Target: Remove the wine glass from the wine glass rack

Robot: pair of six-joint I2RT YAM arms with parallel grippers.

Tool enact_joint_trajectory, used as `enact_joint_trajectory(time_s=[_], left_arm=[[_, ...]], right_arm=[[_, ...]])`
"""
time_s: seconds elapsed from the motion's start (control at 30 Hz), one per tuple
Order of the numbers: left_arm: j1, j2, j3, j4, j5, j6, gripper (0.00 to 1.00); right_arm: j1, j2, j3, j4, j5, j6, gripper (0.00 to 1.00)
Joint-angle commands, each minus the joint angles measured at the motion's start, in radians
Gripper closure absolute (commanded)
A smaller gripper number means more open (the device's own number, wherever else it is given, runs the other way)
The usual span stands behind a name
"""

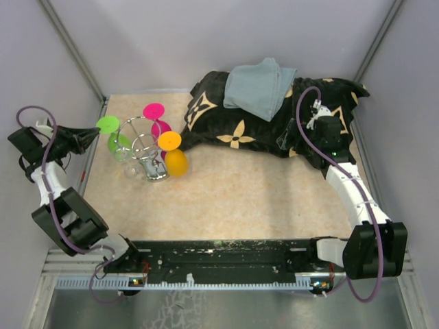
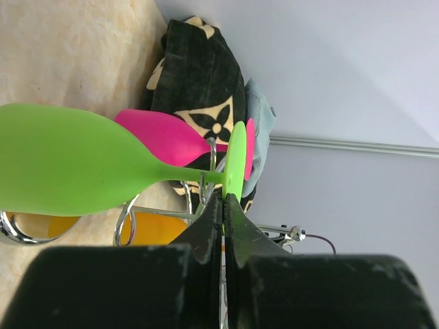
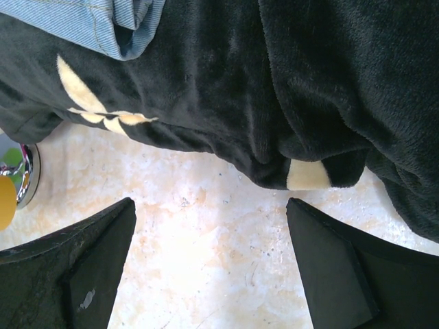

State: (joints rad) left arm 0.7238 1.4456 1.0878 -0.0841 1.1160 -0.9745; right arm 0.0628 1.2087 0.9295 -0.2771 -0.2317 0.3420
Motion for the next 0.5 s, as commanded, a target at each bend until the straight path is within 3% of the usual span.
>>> enact_joint_trajectory(time_s=[0.0,0.47], left_arm=[[0.007,0.042,0.037,0.063,0.002,-0.027,1.0],[0.007,0.106,0.092,0.134,-0.002,-0.075,1.0]], right_arm=[[-0.004,-0.03,0.015,0.031,-0.004,-0.002,0.09],[-0.004,-0.023,0.022,0.027,0.002,0.001,0.09]])
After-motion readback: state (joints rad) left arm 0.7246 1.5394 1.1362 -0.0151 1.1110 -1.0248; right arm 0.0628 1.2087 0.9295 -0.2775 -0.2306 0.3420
